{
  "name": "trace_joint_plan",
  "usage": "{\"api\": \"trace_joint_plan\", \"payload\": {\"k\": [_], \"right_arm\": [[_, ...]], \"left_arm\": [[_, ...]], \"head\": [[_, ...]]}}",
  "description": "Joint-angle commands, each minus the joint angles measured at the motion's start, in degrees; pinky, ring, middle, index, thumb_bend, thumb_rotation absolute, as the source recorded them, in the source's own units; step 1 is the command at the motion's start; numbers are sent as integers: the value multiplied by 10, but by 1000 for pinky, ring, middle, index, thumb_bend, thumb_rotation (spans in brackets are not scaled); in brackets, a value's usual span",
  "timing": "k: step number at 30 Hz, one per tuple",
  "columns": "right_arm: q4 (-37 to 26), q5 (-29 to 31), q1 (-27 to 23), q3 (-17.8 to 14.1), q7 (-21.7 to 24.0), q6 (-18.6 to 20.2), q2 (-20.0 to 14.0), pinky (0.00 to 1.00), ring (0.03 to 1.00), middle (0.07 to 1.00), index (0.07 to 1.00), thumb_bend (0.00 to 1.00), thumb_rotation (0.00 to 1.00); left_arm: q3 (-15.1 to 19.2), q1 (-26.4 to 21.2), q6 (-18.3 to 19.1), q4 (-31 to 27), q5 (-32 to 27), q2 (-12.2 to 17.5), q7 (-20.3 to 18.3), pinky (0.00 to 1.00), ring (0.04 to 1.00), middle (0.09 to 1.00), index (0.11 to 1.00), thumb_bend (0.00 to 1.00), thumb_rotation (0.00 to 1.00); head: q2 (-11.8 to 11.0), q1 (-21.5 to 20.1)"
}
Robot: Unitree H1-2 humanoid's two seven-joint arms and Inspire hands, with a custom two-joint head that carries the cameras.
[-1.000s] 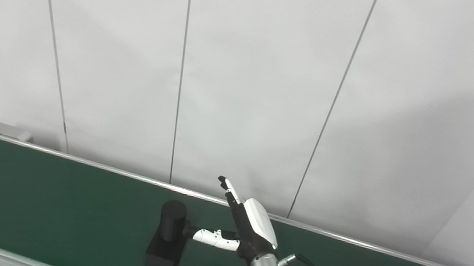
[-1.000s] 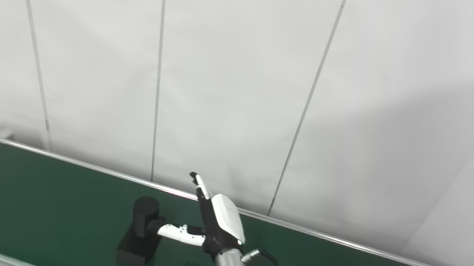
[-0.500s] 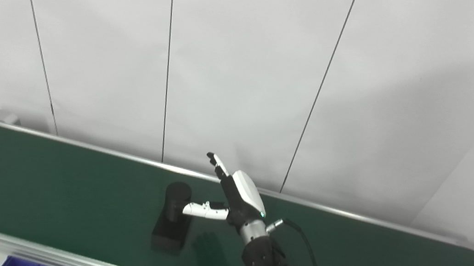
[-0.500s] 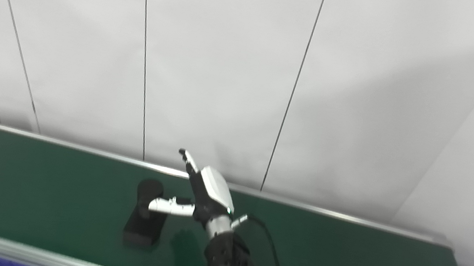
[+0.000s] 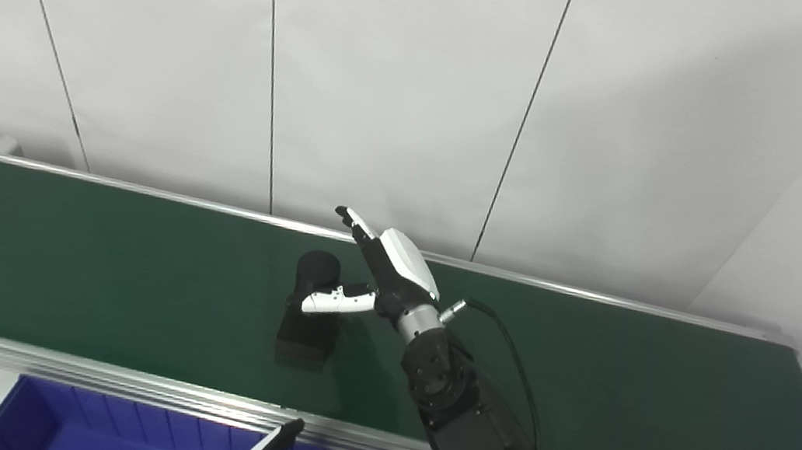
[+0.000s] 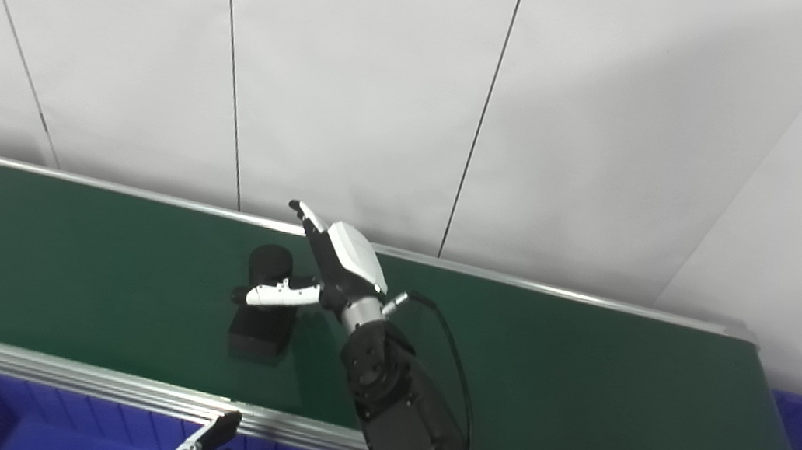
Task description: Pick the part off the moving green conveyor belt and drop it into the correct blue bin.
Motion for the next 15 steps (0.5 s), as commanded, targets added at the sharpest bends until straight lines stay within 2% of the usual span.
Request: {"api": "trace_joint_plan", "payload": {"k": [1,8,15], "right_arm": [[1,0,-32,3,2,15,5,870,915,948,969,1000,437],[62,3,-47,4,-18,3,14,861,904,944,959,1000,385],[139,27,-72,-10,-54,-22,27,756,853,911,933,988,323]], "left_arm": [[0,4,-21,-18,5,-5,-5,941,981,980,946,953,909],[3,11,-22,-23,9,-8,-2,936,972,974,938,940,915],[5,17,-20,-29,5,-6,-8,938,970,971,944,948,911]], "head": [[0,1],[2,5],[3,5]]}}
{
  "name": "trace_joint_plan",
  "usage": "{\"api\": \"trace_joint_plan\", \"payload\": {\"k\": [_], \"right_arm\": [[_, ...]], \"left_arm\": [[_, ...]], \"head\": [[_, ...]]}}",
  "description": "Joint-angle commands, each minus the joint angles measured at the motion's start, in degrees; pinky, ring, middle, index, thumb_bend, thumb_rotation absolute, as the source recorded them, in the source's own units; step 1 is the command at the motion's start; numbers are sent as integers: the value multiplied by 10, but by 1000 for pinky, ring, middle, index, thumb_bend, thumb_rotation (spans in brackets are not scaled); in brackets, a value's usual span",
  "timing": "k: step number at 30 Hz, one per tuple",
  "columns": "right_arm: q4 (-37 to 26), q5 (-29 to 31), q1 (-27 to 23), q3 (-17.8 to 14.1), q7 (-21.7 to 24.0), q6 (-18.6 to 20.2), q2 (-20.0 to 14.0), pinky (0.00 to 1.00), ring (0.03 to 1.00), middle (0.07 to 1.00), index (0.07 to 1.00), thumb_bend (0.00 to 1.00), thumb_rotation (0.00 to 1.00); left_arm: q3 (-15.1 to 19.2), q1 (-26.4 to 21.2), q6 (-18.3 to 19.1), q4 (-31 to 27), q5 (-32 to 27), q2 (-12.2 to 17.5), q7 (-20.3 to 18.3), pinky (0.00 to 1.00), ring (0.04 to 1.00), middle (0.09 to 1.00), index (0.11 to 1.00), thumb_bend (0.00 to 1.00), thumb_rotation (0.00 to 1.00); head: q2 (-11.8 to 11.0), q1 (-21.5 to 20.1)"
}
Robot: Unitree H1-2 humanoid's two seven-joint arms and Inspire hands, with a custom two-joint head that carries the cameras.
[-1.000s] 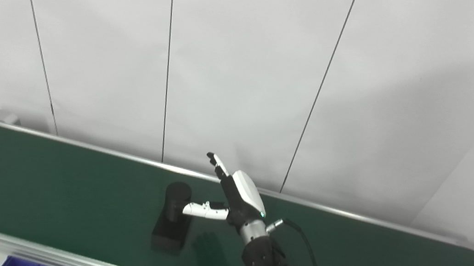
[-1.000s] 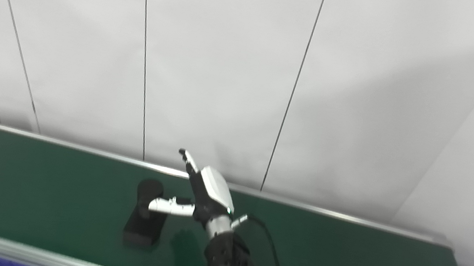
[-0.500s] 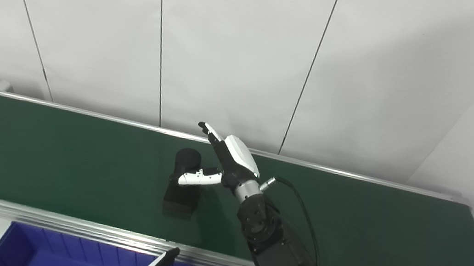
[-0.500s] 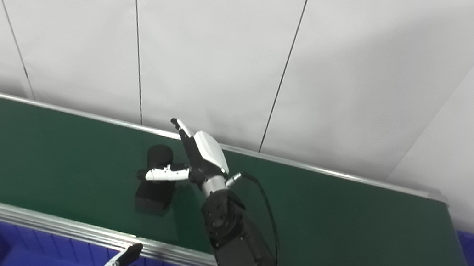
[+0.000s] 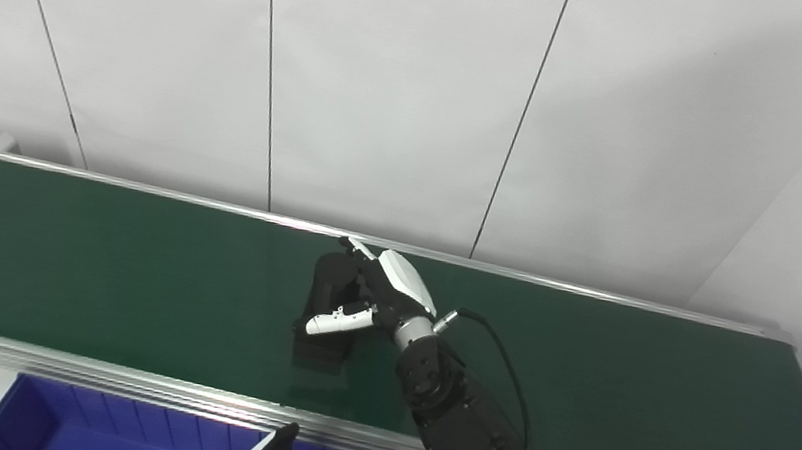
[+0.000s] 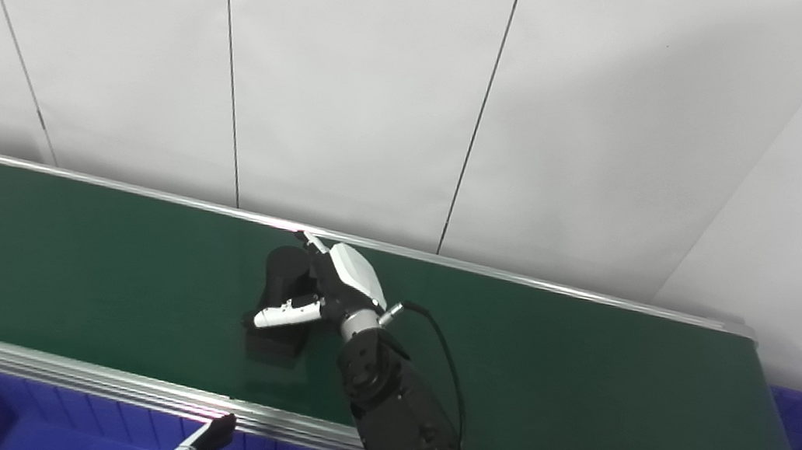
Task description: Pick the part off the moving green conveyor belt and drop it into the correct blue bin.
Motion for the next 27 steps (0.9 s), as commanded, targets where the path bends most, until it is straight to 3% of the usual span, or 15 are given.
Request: {"api": "trace_joint_plan", "payload": {"k": [1,3,5,9,10,11,12,13,19,27], "right_arm": [[7,13,-37,-8,-27,-28,15,739,840,903,922,970,304],[24,22,-42,-13,-39,-41,18,694,794,873,904,929,252],[40,51,-43,-35,-48,-61,25,613,705,800,855,817,95],[77,81,-51,-64,-87,-96,39,606,646,709,785,703,10],[87,84,-54,-66,-98,-105,41,555,584,580,745,615,4],[96,87,-57,-68,-107,-113,43,538,563,537,731,585,2],[105,92,-60,-72,-116,-119,45,473,516,509,673,559,0],[114,96,-63,-75,-125,-122,48,424,480,496,553,534,0],[151,109,-74,-87,-189,-154,60,370,437,456,545,513,0],[160,104,-69,-84,-242,-193,59,392,445,448,544,514,0]], "left_arm": [[2,1,-21,-16,-3,-2,-4,937,970,970,944,948,911],[3,2,-22,-16,-5,-2,-5,937,969,971,944,946,909],[3,2,-21,-16,-9,1,-9,943,973,975,949,942,908],[6,3,-23,-14,-14,1,-12,945,973,976,951,941,904],[7,3,-24,-13,-14,0,-12,944,972,975,948,938,906],[7,2,-24,-13,-15,0,-13,944,972,974,948,937,907],[8,2,-24,-12,-16,0,-13,949,973,974,948,936,907],[8,3,-23,-13,-17,1,-14,952,973,973,947,934,908],[11,-2,-23,-12,-24,4,-20,954,976,977,957,933,914],[14,-5,-24,-8,-30,7,-25,958,978,980,958,920,919]], "head": [[0,0],[0,-1],[0,-6],[0,-14],[0,-14],[-1,-18],[-1,-18],[-2,-22],[-2,-29],[-3,-34]]}}
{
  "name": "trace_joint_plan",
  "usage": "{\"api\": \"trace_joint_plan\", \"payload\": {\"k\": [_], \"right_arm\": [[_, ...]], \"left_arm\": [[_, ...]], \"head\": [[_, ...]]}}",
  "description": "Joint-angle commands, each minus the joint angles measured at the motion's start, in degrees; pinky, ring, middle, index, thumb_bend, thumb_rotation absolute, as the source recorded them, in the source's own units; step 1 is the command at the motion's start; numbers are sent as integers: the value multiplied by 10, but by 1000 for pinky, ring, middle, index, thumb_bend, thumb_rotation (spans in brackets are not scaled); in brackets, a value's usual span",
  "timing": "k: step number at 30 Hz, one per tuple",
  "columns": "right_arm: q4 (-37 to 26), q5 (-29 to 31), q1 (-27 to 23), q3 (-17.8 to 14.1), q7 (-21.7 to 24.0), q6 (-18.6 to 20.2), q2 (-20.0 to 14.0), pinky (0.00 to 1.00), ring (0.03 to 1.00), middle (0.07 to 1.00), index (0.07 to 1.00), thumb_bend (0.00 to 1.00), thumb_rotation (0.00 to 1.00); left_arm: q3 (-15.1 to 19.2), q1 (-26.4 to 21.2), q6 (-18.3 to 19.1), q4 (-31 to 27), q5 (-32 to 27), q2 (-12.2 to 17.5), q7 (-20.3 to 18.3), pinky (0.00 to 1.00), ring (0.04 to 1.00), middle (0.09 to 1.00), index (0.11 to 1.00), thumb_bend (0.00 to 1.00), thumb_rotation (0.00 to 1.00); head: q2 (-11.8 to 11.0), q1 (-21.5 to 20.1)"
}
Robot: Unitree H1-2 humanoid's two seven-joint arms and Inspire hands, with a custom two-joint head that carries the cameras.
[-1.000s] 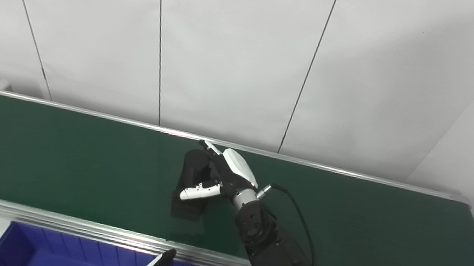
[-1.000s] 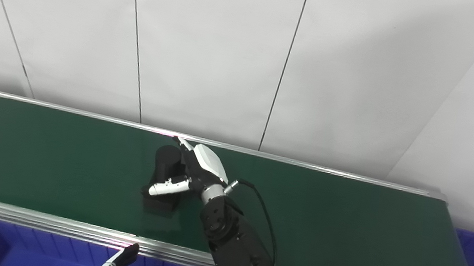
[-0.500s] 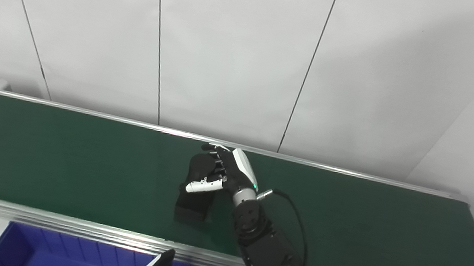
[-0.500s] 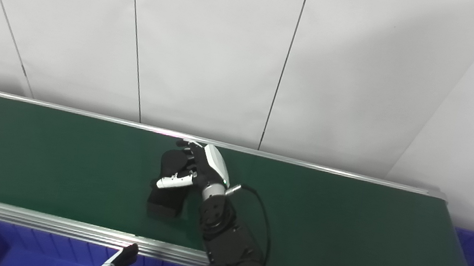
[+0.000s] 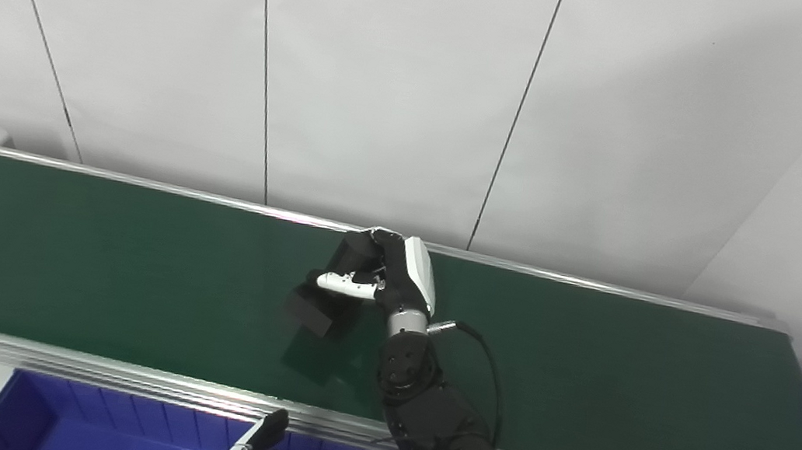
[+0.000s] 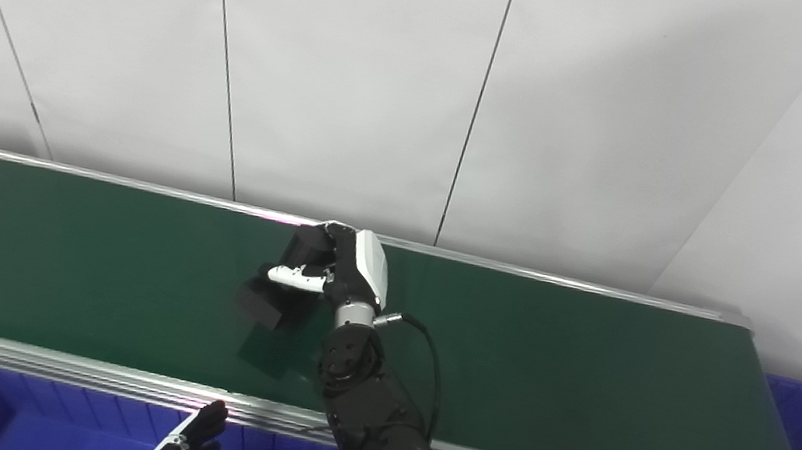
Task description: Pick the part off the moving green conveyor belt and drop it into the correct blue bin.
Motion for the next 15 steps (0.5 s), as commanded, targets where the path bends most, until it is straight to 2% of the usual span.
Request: {"api": "trace_joint_plan", "payload": {"k": [1,6,8,11,15], "right_arm": [[-17,-4,-21,2,-27,-48,5,391,449,450,543,514,0],[-63,4,8,-4,-34,-71,0,386,443,450,544,514,0],[-122,7,38,-7,-22,-65,-5,387,443,455,542,514,0],[-239,7,98,-10,-2,-35,-12,375,435,458,540,515,0],[-362,12,160,-18,27,1,-18,375,437,455,542,514,0]], "left_arm": [[2,-3,-24,-8,-5,1,-7,963,980,981,959,921,926],[3,-6,-24,-5,-8,2,-11,969,981,979,958,920,935],[4,-5,-24,-4,-12,0,-13,977,981,978,955,918,923],[3,-5,-24,-4,-17,0,-18,995,991,988,961,917,925],[4,-4,-22,-7,-16,-2,-19,1000,998,995,961,931,927]], "head": [[0,0],[1,2],[2,3],[4,3],[10,5]]}}
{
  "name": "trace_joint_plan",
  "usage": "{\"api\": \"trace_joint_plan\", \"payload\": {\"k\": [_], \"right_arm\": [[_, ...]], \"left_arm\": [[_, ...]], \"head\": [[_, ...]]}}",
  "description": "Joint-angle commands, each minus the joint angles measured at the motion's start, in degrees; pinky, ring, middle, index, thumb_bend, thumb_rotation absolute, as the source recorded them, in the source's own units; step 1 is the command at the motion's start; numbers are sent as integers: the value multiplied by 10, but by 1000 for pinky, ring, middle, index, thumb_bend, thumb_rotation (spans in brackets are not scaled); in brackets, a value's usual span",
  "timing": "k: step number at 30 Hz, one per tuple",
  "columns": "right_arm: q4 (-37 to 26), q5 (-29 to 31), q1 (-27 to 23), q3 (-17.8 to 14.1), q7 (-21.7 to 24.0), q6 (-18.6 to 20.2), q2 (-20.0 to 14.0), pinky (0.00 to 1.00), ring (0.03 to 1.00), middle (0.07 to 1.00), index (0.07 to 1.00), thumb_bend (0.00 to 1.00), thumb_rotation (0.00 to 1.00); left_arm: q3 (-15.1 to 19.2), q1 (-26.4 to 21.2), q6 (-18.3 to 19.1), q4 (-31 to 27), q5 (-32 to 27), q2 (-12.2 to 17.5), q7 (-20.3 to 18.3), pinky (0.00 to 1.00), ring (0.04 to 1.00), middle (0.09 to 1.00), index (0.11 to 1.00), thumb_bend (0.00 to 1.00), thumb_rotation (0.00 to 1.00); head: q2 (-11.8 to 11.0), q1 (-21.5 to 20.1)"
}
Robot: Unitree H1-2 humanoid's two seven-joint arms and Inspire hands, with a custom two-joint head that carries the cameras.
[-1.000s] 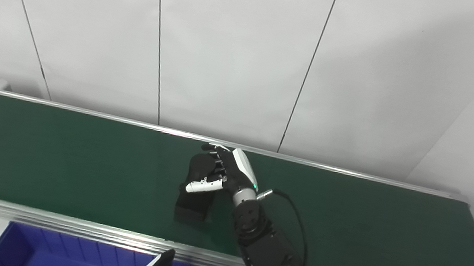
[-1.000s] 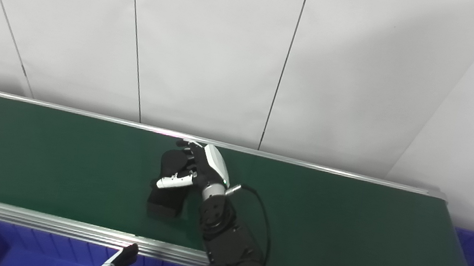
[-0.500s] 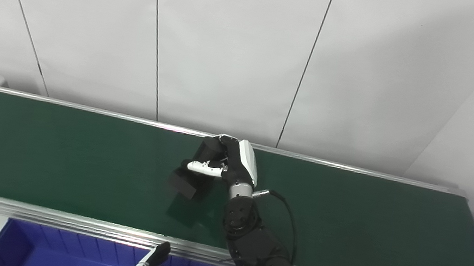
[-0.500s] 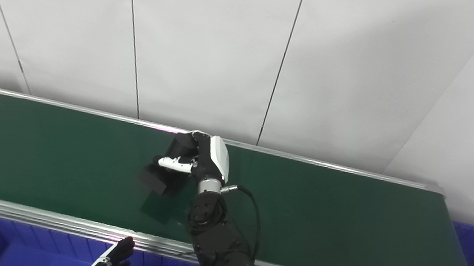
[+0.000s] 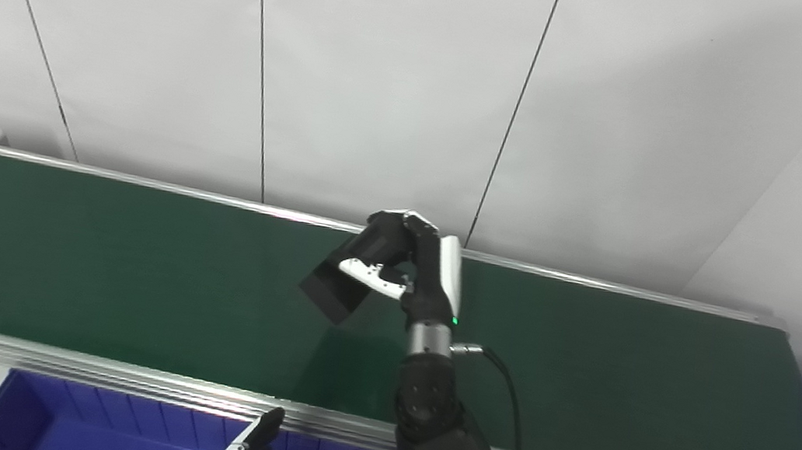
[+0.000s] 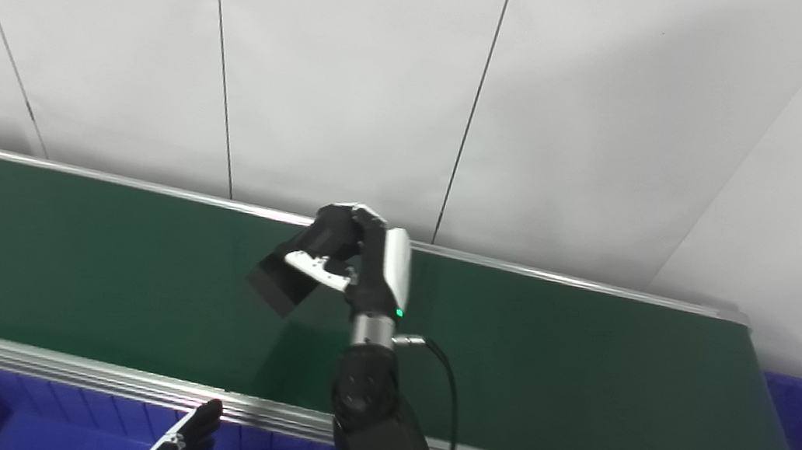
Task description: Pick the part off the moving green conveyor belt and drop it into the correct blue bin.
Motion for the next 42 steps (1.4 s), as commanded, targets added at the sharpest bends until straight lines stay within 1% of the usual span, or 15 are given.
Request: {"api": "trace_joint_plan", "payload": {"k": [1,4,6,9,10,16,19,22,23,24,26,30,35,38,42], "right_arm": [[-86,0,11,-4,21,24,-2,375,437,455,543,514,0],[-176,1,57,-6,46,54,-11,372,434,452,544,514,0],[-240,10,94,-9,70,68,-22,374,435,453,543,514,0],[-306,15,141,-10,100,79,-40,389,444,457,541,515,0],[-331,12,161,-10,109,83,-49,393,446,458,540,515,0],[-424,-2,254,-7,147,84,-88,397,450,462,536,515,0],[-455,-6,291,-6,162,81,-102,400,450,460,536,515,0],[-459,-11,328,-7,169,59,-119,390,441,460,535,515,0],[-458,-10,335,-7,171,53,-123,399,443,460,537,515,0],[-455,-8,343,-9,174,46,-130,399,443,460,537,515,0],[-454,-6,354,-11,179,39,-141,409,446,458,538,515,0],[-454,-12,370,-10,212,59,-180,404,449,461,539,514,0],[-448,-67,379,-8,239,90,-227,380,440,453,545,515,1],[-431,-81,376,-9,253,96,-243,381,445,453,546,515,2],[-397,-98,366,-7,255,89,-248,403,457,448,546,516,2]], "left_arm": [[2,-1,-21,-14,-2,-2,-3,1000,999,996,962,933,928],[2,0,-15,-22,-2,-3,-4,1000,1000,1000,965,931,933],[3,3,-9,-31,2,-5,-2,1000,1000,1000,966,931,931],[4,4,0,-40,10,-8,2,997,1000,1000,966,939,935],[4,4,2,-43,13,-9,2,996,1000,1000,966,941,936],[2,10,18,-65,30,-21,4,993,1000,1000,973,931,958],[1,15,33,-80,39,-26,6,988,1000,1000,981,898,971],[4,14,40,-90,43,-35,12,990,1000,1000,979,881,973],[5,13,40,-91,44,-37,13,983,1000,1000,978,869,982],[6,12,39,-93,48,-39,15,982,1000,1000,978,868,983],[7,12,38,-97,54,-43,17,979,1000,1000,978,862,997],[8,13,52,-106,57,-49,19,982,1000,1000,974,866,991],[9,12,60,-110,57,-51,20,973,1000,1000,976,865,984],[9,9,65,-113,57,-52,19,973,1000,1000,978,869,978],[10,6,70,-113,57,-51,18,977,1000,1000,978,872,974]], "head": [[5,4],[10,12],[22,23],[30,29],[38,36],[72,56],[81,63],[98,68],[98,68],[108,69],[115,69],[121,75],[129,77],[129,77],[130,81]]}}
